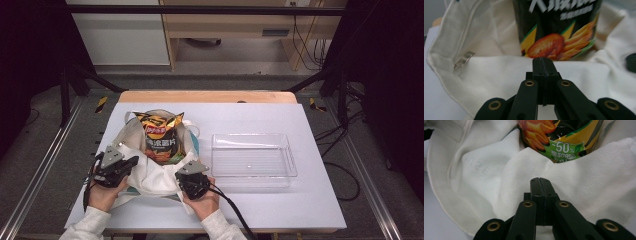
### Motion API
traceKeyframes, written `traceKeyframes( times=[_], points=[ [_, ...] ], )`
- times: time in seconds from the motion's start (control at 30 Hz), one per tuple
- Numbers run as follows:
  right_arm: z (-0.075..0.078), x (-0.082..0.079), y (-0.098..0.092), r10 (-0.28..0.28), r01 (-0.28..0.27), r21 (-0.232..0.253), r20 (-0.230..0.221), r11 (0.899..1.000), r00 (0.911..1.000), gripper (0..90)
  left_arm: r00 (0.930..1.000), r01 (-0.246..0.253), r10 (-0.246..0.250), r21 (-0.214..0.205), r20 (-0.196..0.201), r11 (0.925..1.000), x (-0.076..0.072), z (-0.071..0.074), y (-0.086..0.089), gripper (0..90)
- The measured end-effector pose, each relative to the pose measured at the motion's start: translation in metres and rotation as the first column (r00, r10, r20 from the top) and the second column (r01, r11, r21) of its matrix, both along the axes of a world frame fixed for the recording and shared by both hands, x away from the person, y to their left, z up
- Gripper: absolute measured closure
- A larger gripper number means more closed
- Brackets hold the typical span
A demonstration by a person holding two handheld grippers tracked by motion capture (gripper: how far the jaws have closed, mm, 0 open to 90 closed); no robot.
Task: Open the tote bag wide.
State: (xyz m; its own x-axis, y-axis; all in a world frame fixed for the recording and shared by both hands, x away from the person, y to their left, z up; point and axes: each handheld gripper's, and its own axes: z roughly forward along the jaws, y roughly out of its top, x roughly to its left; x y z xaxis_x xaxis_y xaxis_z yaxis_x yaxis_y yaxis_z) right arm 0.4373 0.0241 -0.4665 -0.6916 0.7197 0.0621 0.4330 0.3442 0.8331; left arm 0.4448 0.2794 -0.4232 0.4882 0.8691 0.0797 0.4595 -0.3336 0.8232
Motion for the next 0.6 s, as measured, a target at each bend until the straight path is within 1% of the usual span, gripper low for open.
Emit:
traceKeyframes(
  times=[0.03,0.07,0.17,0.2,0.23,0.27,0.3,0.33,0.37,0.4,0.43,0.5,0.6],
  points=[
    [0.001,0.0,0.0,0.0,0.001,0.004,-0.005,1.0,1.0,90.0,0.9998,-0.012,0.012,0.014,-0.018,0.9998,0.003,-0.006,0.004,89.9],
    [0.001,0.001,-0.001,0.001,0.0,0.01,-0.004,1.0,1.0,90.0,0.9998,-0.012,0.012,0.014,-0.018,0.9998,0.003,-0.006,0.004,89.9],
    [0.003,0.002,-0.002,-0.008,0.008,0.021,-0.002,1.0,1.0,90.0,0.9988,-0.024,0.024,0.005,-0.043,0.9997,0.002,-0.012,0.015,90.0],
    [0.004,0.004,-0.003,-0.022,0.022,0.017,0.007,1.0,0.9997,90.0,0.9986,-0.025,0.026,0.007,-0.047,0.9997,0.002,-0.013,0.018,90.0],
    [0.004,0.004,-0.003,-0.031,0.031,0.012,0.011,0.999,0.9995,90.0,0.9975,-0.039,0.04,0.017,-0.058,0.9991,0.0,-0.016,0.02,90.0],
    [0.004,0.004,-0.003,-0.031,0.031,0.012,0.011,0.999,0.9995,90.0,0.9975,-0.039,0.04,0.017,-0.058,0.9991,0.0,-0.016,0.02,90.0],
    [0.003,0.004,-0.005,-0.052,0.052,-0.011,0.008,0.999,0.9986,90.0,0.9961,-0.044,0.046,0.032,-0.075,0.9985,0.0,-0.019,0.022,90.0],
    [0.003,0.004,-0.005,-0.052,0.052,-0.011,0.008,0.999,0.9986,90.0,0.995,-0.046,0.049,0.045,-0.087,0.9979,0.0,-0.022,0.023,90.0],
    [0.003,0.004,-0.005,-0.058,0.058,-0.01,0.001,0.998,0.9983,90.0,0.9922,-0.054,0.061,0.069,-0.108,0.9962,0.0,-0.026,0.024,90.0],
    [0.003,0.004,-0.006,-0.066,0.066,-0.016,-0.002,0.998,0.9978,90.0,0.9901,-0.057,0.067,0.084,-0.124,0.9949,0.0,-0.029,0.026,90.0],
    [0.002,0.004,-0.007,-0.073,0.073,-0.023,0.0,0.997,0.9974,90.0,0.9882,-0.058,0.07,0.089,-0.136,0.9944,0.0,-0.032,0.028,90.0],
    [0.0,0.003,-0.009,-0.082,0.082,-0.031,0.0,0.996,0.9966,90.0,0.9866,-0.06,0.07,0.07,-0.148,0.9957,0.0,-0.032,0.031,90.0],
    [-0.005,0.002,-0.015,-0.095,0.094,-0.045,-0.01,0.995,0.9954,90.0,0.9862,-0.062,0.074,0.085,-0.148,0.9945,0.0,-0.033,0.029,90.0]
  ],
)
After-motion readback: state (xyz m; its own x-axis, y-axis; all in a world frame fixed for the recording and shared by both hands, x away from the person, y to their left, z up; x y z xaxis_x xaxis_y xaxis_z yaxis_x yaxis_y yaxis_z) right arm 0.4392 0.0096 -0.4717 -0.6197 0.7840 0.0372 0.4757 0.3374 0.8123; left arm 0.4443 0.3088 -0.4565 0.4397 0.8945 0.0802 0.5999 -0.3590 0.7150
